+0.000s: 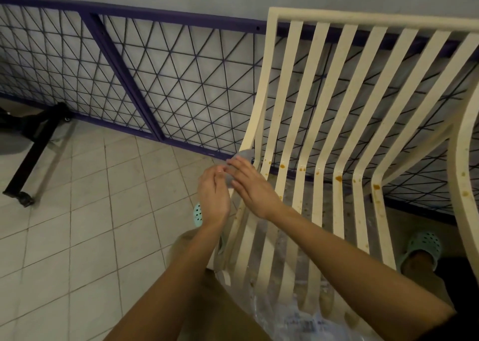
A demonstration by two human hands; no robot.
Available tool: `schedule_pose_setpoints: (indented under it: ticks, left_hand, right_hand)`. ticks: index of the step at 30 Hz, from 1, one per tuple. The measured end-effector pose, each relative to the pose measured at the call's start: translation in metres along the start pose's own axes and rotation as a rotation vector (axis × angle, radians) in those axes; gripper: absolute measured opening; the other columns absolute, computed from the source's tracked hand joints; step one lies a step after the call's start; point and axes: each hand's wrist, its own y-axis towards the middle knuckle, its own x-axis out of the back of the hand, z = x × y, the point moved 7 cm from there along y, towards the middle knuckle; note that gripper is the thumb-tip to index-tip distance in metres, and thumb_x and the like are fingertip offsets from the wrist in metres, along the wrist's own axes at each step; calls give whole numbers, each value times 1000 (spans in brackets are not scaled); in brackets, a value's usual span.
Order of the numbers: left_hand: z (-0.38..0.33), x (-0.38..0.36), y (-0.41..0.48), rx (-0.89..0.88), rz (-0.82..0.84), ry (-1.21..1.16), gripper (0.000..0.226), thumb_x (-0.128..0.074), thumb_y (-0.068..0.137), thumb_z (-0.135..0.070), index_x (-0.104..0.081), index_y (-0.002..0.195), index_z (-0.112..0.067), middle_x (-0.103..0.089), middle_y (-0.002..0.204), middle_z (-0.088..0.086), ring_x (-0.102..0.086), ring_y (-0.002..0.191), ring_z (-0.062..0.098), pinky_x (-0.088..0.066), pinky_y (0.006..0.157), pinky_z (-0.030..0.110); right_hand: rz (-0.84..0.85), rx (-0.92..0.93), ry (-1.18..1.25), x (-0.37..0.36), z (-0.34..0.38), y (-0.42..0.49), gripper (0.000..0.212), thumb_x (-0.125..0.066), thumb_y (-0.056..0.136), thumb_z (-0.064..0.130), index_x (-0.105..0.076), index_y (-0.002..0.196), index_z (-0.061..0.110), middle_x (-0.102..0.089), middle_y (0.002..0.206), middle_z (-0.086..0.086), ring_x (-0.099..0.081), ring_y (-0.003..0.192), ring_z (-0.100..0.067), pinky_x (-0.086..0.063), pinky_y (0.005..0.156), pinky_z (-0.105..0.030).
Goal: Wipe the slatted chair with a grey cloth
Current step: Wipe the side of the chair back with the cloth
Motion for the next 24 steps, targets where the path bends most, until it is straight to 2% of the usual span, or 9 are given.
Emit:
schedule_pose_setpoints:
  ticks: [3, 6, 8, 12, 16, 18, 20, 22, 24]
  left_hand:
    - [-3, -1, 0, 21, 36, 27, 26, -48, 99, -18, -62, 120, -12, -64, 117, 2, -57, 111, 16, -48, 97, 35]
    - [-2, -1, 1, 50, 64, 81, 43, -52, 92, -4, -53, 135, -12, -56, 133, 2, -50, 122, 13, -43, 104, 33]
    - [-3, -1, -1, 56, 72, 67, 49, -51, 91, 0, -48, 139, -11, -55, 135, 2, -49, 123, 13, -42, 106, 33]
    - [-5, 0, 0, 43, 52, 44, 46, -49, 95, -3, -46, 140, -10, -56, 134, 3, -50, 123, 15, -42, 106, 35]
    - [-5, 0, 2, -20, 23, 44, 38, -49, 99, -14, -51, 137, -9, -57, 134, 7, -52, 123, 17, -43, 107, 39]
    - [-2, -1, 4, -51, 32, 68, 33, -47, 99, -15, -56, 130, -10, -60, 128, 6, -55, 118, 16, -45, 104, 41]
    - [0, -5, 3, -91, 46, 109, 29, -45, 99, -17, -62, 122, -13, -64, 119, 2, -57, 111, 15, -47, 100, 43]
    - [1, -6, 1, -97, 47, 119, 26, -45, 99, -20, -64, 117, -16, -65, 115, 0, -58, 109, 15, -47, 99, 43]
    - [0, -7, 1, -99, 42, 116, 27, -45, 99, -19, -64, 117, -17, -66, 115, 0, -58, 108, 15, -47, 99, 43]
  right_hand:
    - [83, -2, -173, 8, -21, 27, 48, -29, 106, 42, -40, 146, 19, -28, 158, -1, -7, 151, -15, -23, 118, -45]
    - [193, -53, -291, 15, -38, 58, 54, -22, 102, 51, -43, 141, 22, -28, 157, -2, -6, 151, -18, -21, 116, -57]
    - [233, -99, -323, 16, -41, 71, 47, -27, 103, 47, -48, 135, 20, -32, 153, -3, -6, 150, -19, -21, 114, -60]
    - [131, -198, -249, 4, -26, 63, 40, -33, 104, 37, -54, 128, 14, -38, 147, -6, -8, 150, -21, -23, 113, -60]
    - [3, -156, -149, -11, -3, 36, 39, -36, 104, 35, -53, 130, 12, -40, 146, -5, -10, 150, -23, -28, 114, -55]
    - [11, -151, -172, -23, 8, 20, 44, -45, 100, 30, -45, 140, 14, -34, 152, -4, -5, 151, -22, -24, 118, -51]
    - [54, -175, -254, -39, 20, 4, 58, -54, 96, 27, -35, 149, 16, -26, 159, -4, 0, 152, -21, -19, 121, -47]
    - [125, -227, -292, -54, 25, -10, 60, -49, 99, 26, -26, 153, 16, -18, 162, -5, 1, 152, -19, -12, 122, -43]
    - [133, -216, -275, -56, 27, -17, 60, -47, 100, 27, -24, 154, 16, -16, 163, -5, 1, 152, -19, -11, 122, -43]
